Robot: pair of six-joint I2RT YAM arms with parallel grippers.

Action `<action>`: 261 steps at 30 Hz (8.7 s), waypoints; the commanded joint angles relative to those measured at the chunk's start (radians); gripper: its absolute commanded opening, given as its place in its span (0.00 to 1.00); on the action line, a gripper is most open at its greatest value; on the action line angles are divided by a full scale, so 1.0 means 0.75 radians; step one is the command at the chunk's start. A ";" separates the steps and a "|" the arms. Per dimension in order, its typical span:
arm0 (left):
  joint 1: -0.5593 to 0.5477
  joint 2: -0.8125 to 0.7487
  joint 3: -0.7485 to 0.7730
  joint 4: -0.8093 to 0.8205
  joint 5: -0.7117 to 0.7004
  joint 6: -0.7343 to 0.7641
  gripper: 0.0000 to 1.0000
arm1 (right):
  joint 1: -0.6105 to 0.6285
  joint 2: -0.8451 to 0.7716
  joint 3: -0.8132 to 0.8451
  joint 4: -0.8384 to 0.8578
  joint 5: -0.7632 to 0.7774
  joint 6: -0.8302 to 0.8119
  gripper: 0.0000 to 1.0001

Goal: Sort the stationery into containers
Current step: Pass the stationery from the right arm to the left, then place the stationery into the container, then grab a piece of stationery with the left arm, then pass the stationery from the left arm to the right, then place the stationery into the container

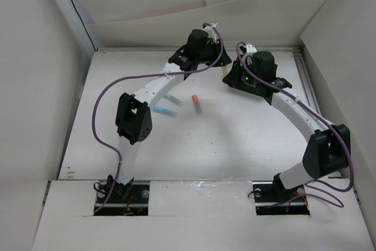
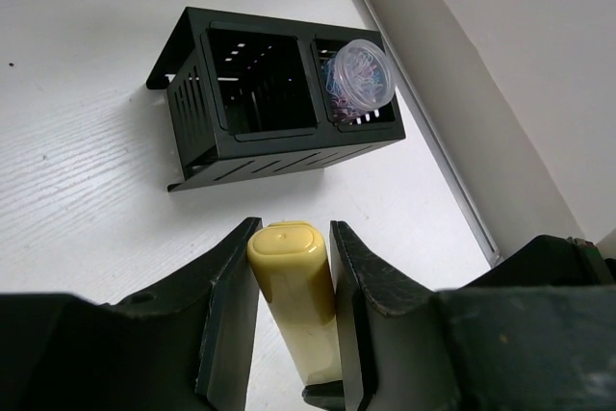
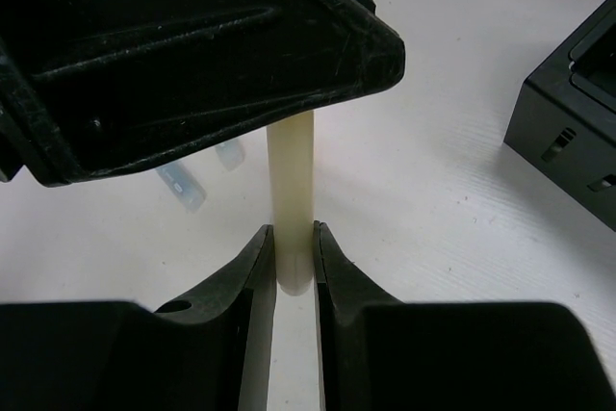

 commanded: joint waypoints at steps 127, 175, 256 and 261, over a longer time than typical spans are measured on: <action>-0.052 -0.017 -0.679 0.041 -0.850 -0.072 0.42 | -0.012 -0.404 -0.475 0.378 0.224 0.387 0.54; -0.027 -0.489 -0.845 0.401 -0.556 -0.166 0.04 | 0.174 -0.417 -0.450 0.390 0.009 0.330 0.43; -0.001 -1.130 -1.655 0.845 -0.462 -0.152 0.62 | -0.088 0.074 -0.052 0.582 0.714 0.273 0.00; -0.001 -1.185 -1.771 0.859 -0.531 -0.096 0.62 | -0.100 0.301 0.130 0.582 0.921 0.146 0.00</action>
